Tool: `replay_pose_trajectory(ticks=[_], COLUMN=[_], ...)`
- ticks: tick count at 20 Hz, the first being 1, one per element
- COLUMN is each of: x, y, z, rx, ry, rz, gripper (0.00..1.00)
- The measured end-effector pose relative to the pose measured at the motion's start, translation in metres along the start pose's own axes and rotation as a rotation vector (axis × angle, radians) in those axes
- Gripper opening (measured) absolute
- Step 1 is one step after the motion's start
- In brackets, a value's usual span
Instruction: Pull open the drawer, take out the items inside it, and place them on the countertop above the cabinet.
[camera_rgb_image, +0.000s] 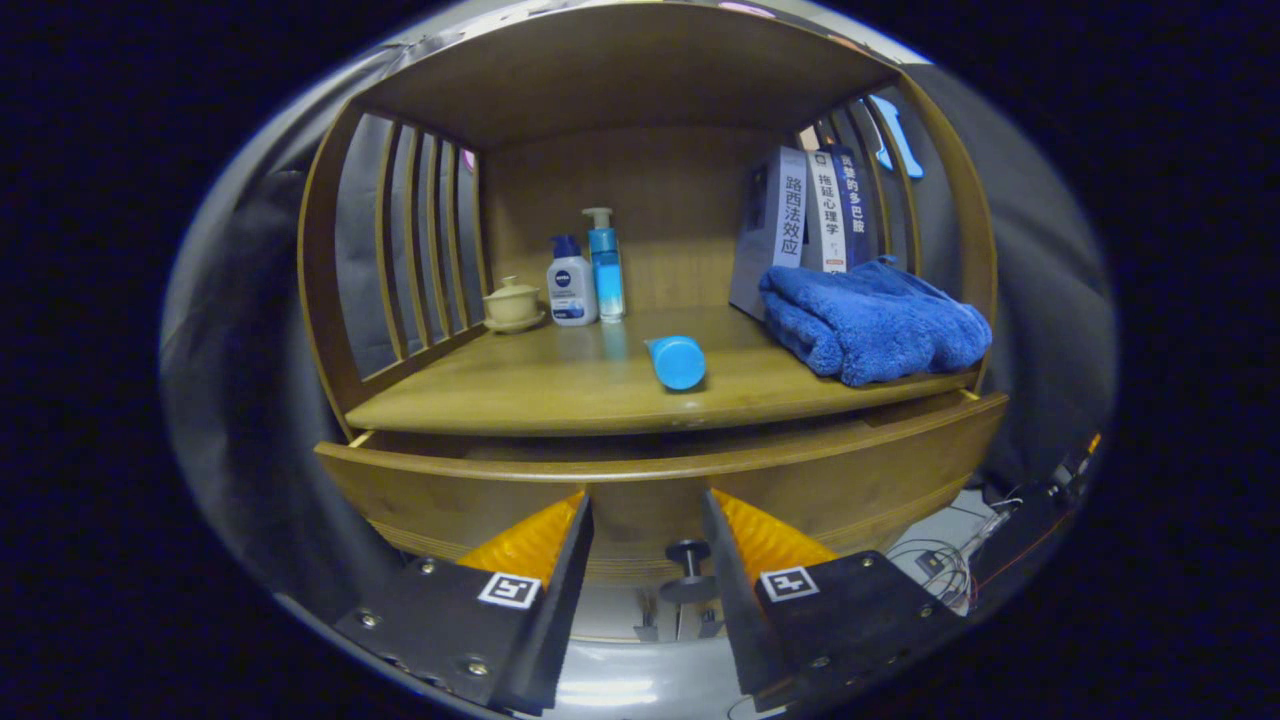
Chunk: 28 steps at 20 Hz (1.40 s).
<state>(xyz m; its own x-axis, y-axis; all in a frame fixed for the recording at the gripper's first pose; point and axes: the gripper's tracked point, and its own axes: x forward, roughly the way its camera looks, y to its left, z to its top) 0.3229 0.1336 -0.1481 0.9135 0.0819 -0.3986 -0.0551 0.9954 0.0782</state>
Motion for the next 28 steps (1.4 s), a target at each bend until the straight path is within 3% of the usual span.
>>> replay_pose_trajectory(ticks=[18,22,28], x=[0.022,0.019,-0.015], y=[-0.005,-0.006,-0.013], z=[0.006,0.006,-0.007], rx=[0.038,0.090,0.003], ry=[-0.002,-0.040,0.031], rz=[0.071,0.124,0.166], gripper=[0.65,0.65,0.66])
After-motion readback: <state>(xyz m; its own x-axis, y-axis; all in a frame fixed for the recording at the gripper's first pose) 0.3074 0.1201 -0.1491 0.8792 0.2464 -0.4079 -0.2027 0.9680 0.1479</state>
